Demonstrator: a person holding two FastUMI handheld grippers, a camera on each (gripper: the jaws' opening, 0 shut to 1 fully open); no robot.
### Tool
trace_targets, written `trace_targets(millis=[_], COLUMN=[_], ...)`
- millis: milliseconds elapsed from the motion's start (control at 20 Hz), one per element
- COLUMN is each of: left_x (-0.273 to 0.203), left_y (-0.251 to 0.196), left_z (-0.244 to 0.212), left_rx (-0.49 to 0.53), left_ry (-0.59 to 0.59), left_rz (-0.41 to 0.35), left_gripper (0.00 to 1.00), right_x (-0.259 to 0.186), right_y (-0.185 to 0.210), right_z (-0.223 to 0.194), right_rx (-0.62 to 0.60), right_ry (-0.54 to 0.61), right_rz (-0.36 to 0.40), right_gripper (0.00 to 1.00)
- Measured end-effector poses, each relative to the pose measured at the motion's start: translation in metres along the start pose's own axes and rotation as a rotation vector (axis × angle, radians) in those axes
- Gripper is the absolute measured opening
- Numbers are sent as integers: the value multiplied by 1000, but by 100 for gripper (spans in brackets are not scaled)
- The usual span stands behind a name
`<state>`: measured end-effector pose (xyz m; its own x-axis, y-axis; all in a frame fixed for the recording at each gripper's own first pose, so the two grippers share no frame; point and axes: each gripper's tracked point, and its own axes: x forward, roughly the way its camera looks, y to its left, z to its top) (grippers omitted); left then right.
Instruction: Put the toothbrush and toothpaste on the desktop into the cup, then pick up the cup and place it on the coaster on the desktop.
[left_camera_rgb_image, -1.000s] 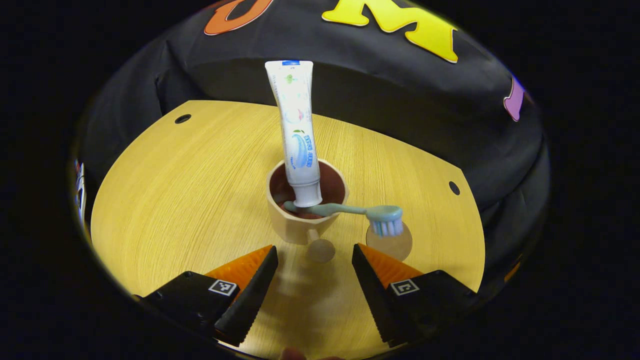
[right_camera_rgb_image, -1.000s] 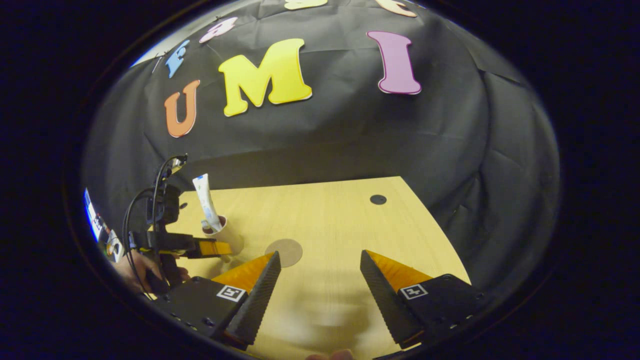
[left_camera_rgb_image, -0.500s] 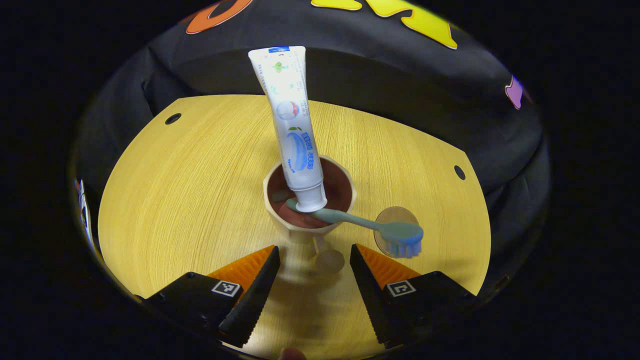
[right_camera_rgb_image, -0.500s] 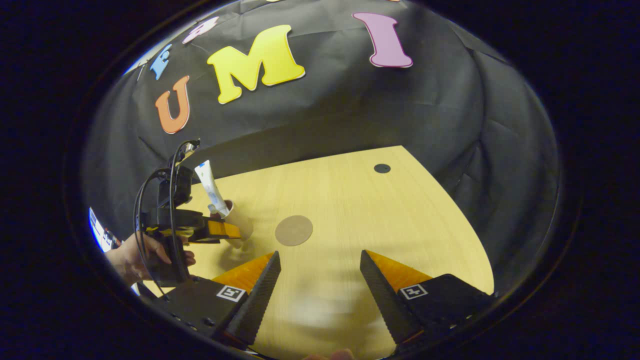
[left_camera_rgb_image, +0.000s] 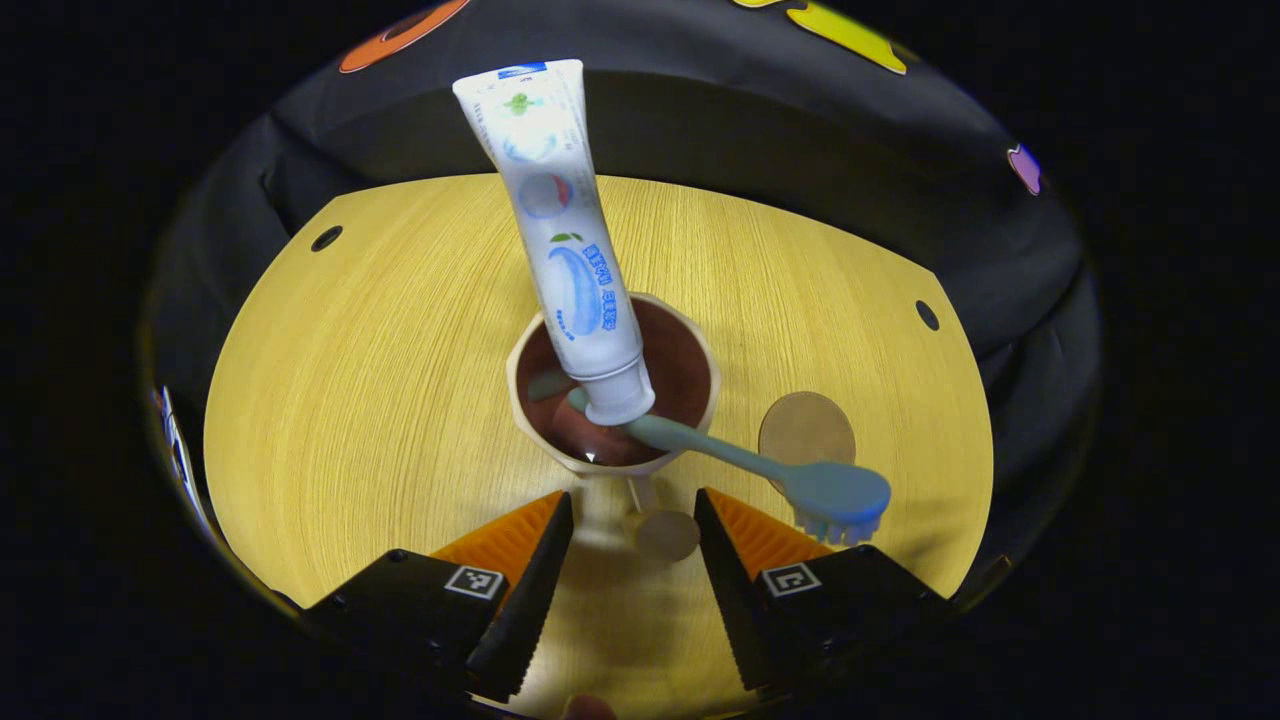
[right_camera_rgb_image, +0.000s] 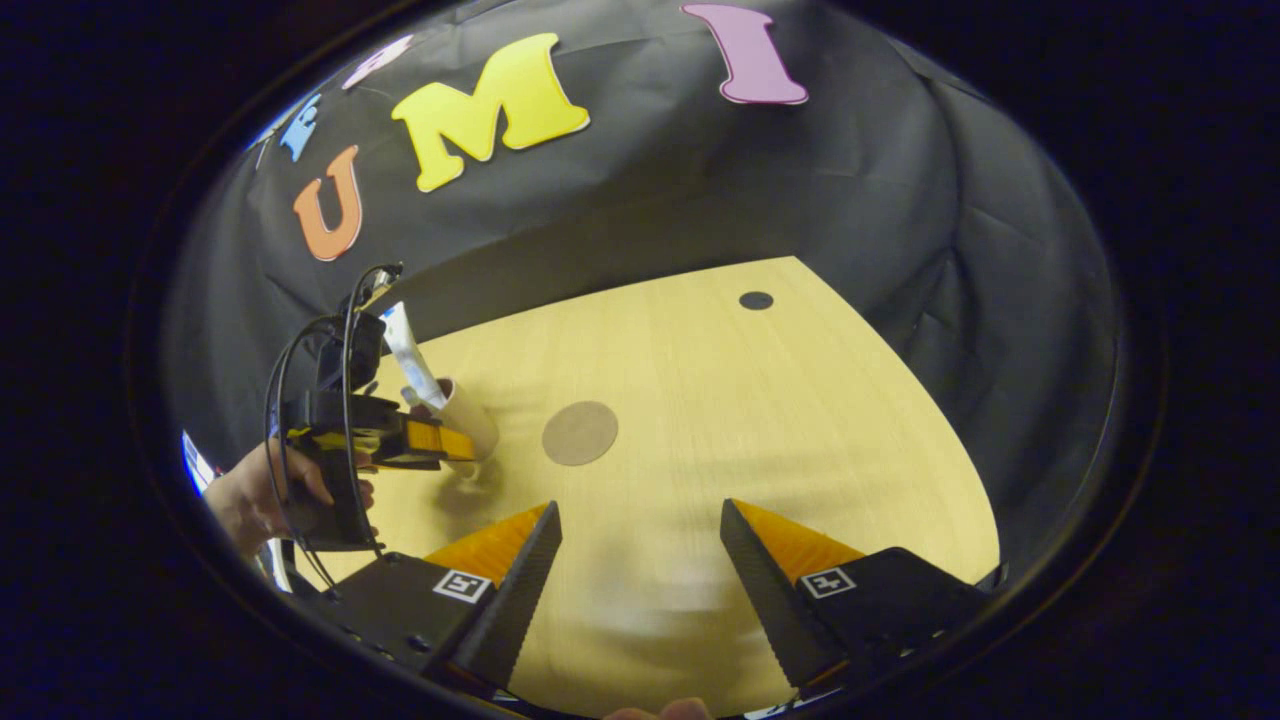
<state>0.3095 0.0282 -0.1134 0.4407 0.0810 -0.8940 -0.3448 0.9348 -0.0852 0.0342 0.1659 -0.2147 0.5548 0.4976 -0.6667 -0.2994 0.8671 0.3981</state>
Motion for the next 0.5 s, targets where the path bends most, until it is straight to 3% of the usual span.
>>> trace_targets(millis=[50,150,200,300,350,500], left_x=[0,1,1,0,0,0], left_y=[-1,0,2,15,23,30], left_z=[0,-2,-4,-11,-12,-11], left_rx=[2,1,0,3,3,13], left_ry=[0,6,11,33,37,32], left_rz=[-3,-6,-1,40,58,72], left_gripper=[75,61,53,45,35,29], right_x=[1,-1,-1,-1,0,-1], right_y=[0,-1,-2,-1,-1,0], right_z=[0,0,-2,-5,-9,-13], right_rx=[3,2,2,-5,-8,8], right_ry=[4,4,3,17,30,42], right_rz=[-1,-5,-8,-9,-9,-8], right_gripper=[96,93,96,96,96,96])
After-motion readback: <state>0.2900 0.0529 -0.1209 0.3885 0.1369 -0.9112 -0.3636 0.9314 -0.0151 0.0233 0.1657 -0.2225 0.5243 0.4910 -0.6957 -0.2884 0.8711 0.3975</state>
